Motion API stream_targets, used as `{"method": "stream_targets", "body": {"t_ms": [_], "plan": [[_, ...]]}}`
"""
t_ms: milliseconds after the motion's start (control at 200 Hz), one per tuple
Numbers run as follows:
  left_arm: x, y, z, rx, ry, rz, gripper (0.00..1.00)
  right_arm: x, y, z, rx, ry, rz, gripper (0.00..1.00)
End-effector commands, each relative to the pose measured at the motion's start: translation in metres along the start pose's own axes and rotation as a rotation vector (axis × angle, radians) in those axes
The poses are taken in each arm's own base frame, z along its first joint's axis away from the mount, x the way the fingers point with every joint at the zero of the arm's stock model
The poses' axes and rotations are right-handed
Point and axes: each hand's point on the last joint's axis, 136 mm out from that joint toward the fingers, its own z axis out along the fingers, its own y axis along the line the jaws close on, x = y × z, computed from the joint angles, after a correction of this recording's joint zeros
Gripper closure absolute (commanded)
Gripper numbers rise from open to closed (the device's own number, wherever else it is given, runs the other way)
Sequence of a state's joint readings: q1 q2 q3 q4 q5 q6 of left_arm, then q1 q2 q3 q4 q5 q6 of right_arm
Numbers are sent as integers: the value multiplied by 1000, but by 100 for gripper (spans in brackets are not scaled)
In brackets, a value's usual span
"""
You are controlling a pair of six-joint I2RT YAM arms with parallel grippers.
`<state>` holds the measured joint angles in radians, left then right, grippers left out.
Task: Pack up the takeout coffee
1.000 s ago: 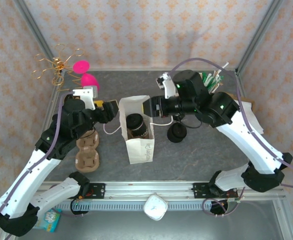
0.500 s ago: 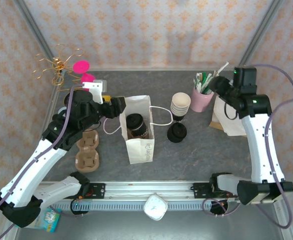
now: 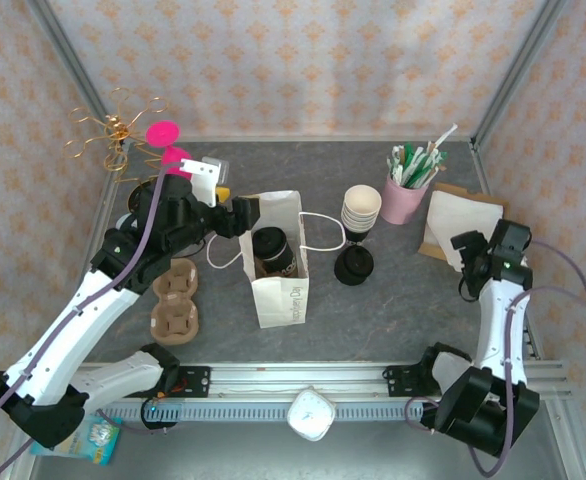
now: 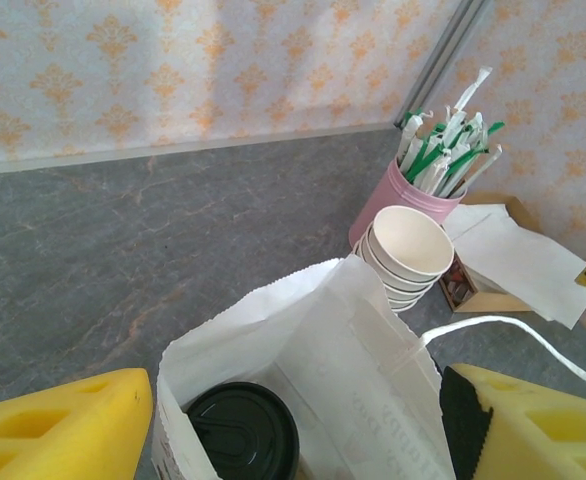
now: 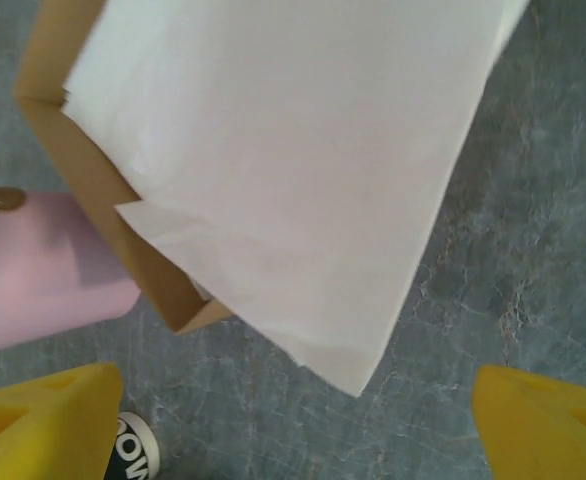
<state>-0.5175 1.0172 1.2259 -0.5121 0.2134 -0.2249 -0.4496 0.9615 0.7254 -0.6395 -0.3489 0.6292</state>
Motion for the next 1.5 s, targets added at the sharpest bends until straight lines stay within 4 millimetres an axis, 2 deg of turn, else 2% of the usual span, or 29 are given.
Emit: {"method": "stream_targets", "body": {"t_ms": [0,115,295,415,530,641,821,936,1041,1161,1271,1496], "plan": [[4,-6,3,29,21,36,22,-7,22,15,-121,2,60,8],[4,-8,2,41,13,31,22,-12,18,32,-124,22,112,9],[7,-5,5,31,17,24,21,-26,10,44,-118,2,170,12],[5,-4,5,26,8,17,21,-21,2,50,-115,38,173,15],[3,-5,5,24,-1,18,21,-16,-9,56,-106,37,181,20],[2,-4,6,18,0,13,21,-14,-8,63,-122,56,180,35],[2,-2,4,5,1,1,21,-31,8,52,-151,11,141,59],[-1,-3,1,11,-13,-9,21,-42,18,34,-162,-35,99,63],[-3,-2,-2,5,-22,-11,21,-47,28,21,-192,-63,62,81],[-5,-3,-3,3,-24,-12,21,-48,38,17,-221,-46,43,87],[-4,-2,-3,0,-18,-15,21,-42,41,25,-243,6,55,94],[-2,1,-9,-8,-28,-29,21,-27,29,32,-234,40,61,98]]}}
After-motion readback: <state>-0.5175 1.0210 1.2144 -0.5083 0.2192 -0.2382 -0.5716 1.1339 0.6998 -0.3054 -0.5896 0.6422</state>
